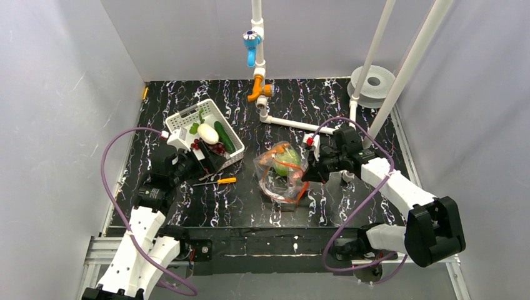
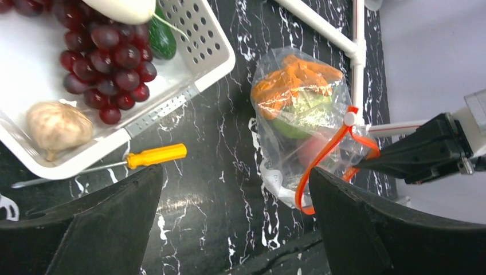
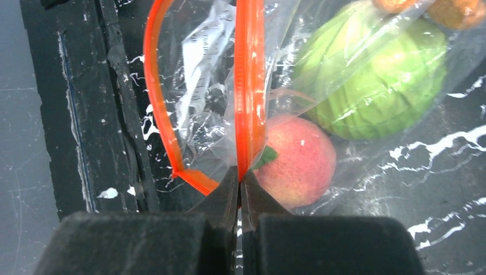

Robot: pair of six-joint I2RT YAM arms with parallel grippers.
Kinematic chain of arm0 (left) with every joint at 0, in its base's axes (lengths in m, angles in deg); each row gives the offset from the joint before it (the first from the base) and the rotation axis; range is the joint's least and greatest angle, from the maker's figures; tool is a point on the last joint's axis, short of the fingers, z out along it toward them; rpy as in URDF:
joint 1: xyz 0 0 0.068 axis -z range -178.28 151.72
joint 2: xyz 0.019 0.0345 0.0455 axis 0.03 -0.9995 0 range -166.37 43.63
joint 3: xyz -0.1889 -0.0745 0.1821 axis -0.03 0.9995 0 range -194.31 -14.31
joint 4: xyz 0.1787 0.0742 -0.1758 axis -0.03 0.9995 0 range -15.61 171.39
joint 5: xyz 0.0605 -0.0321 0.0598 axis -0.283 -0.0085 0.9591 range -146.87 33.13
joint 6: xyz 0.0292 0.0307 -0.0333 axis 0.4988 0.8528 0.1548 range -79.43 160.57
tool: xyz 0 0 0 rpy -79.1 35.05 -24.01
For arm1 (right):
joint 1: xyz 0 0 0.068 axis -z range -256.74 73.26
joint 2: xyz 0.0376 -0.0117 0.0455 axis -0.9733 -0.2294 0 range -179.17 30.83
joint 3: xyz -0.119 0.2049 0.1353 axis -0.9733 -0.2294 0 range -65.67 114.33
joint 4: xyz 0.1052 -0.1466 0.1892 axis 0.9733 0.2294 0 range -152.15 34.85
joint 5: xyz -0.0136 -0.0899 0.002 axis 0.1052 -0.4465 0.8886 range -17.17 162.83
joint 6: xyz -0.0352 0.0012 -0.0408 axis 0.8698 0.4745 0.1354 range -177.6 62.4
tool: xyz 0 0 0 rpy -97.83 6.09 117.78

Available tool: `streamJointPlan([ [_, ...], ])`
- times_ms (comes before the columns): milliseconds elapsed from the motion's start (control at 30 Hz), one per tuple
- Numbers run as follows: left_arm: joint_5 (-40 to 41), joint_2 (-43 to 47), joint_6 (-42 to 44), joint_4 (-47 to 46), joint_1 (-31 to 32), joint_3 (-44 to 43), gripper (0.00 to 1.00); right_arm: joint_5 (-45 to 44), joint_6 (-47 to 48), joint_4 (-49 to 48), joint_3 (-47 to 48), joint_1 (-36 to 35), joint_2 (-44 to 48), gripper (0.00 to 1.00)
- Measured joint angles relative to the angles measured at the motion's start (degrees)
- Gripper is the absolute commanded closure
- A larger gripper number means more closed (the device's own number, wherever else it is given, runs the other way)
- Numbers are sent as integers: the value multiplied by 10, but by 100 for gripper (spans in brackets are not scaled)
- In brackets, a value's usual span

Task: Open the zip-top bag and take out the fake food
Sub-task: Place the fake vegetable in the bin, then pick up the fake vegetable from the zipper food storage bag.

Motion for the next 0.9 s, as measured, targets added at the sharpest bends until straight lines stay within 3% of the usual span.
streamJointPlan([
  [300,-93,12,-54,-54,0,46,2,35,33,33,2,56,7,99],
  [667,-170,17,-147,-144,34,63,2,51,11,35,14,40,2,99],
  [800,-150,18,-157,-164,115,63,2,51,-2,32,14,31,2,99],
  [900,-109,3,-152,-195,225,63,6,50,-14,26,14,21,2,99],
])
